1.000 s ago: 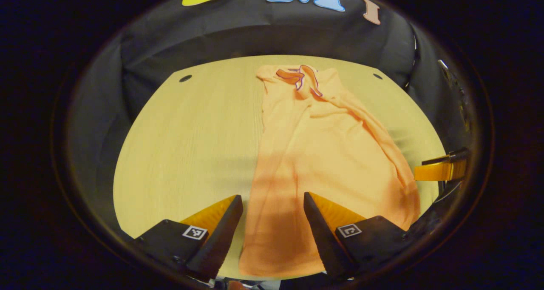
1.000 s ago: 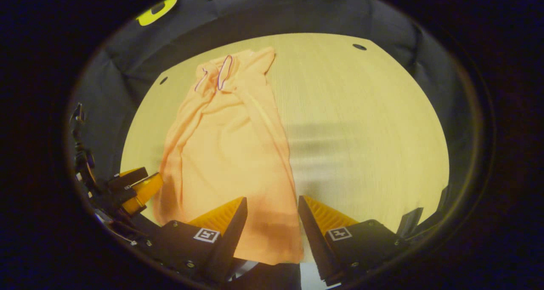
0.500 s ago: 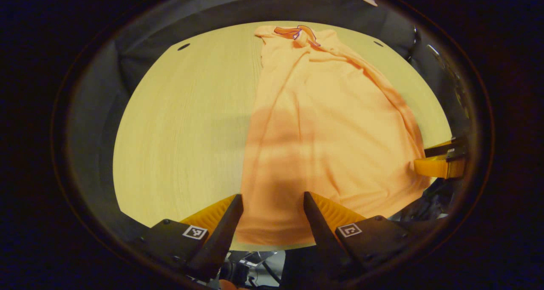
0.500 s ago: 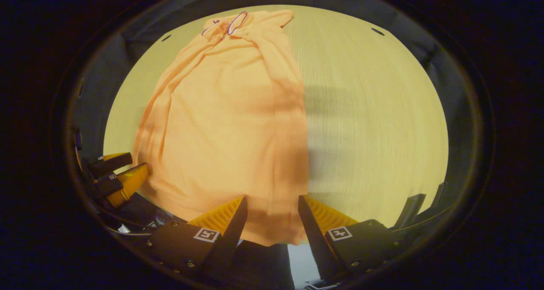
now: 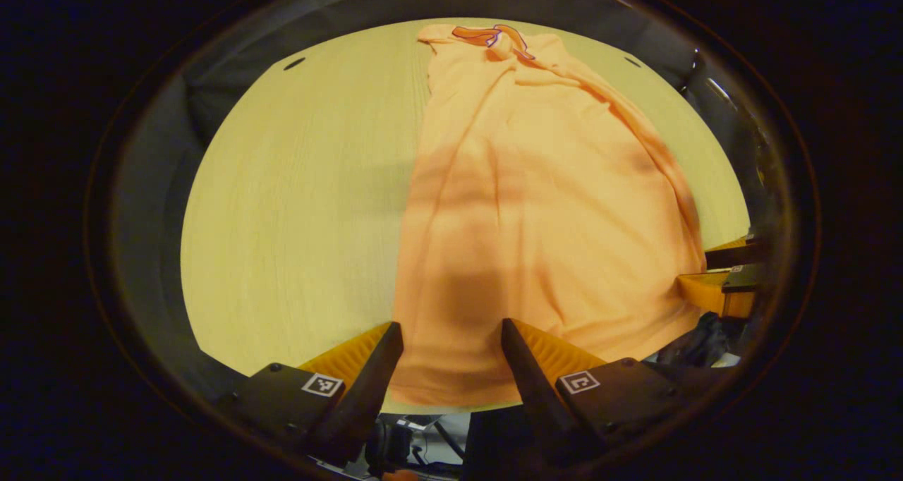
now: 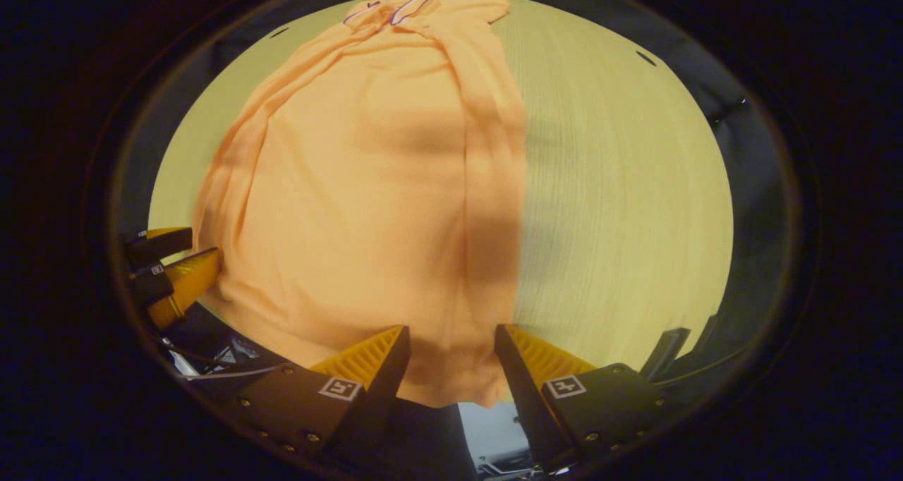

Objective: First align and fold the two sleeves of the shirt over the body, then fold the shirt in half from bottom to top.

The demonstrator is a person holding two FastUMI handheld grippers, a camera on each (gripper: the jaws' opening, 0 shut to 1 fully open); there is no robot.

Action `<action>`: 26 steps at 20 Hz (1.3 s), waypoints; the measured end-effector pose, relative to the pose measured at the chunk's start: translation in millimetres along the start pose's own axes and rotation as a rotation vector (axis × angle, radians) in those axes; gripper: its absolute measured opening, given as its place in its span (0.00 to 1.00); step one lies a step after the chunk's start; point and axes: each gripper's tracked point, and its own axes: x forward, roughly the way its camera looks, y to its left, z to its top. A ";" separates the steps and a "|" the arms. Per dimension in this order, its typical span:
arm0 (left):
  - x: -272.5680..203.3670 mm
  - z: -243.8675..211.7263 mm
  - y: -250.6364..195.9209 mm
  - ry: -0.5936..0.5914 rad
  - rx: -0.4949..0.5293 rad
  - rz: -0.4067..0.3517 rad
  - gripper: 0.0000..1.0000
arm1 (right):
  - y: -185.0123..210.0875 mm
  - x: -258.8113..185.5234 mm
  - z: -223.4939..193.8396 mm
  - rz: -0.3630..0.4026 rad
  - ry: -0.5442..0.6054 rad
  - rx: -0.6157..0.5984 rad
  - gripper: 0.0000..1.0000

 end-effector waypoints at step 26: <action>-6.9 47.3 -10.2 -0.019 -0.097 -0.013 0.07 | 9.3 -24.3 39.1 0.087 -0.087 0.088 0.00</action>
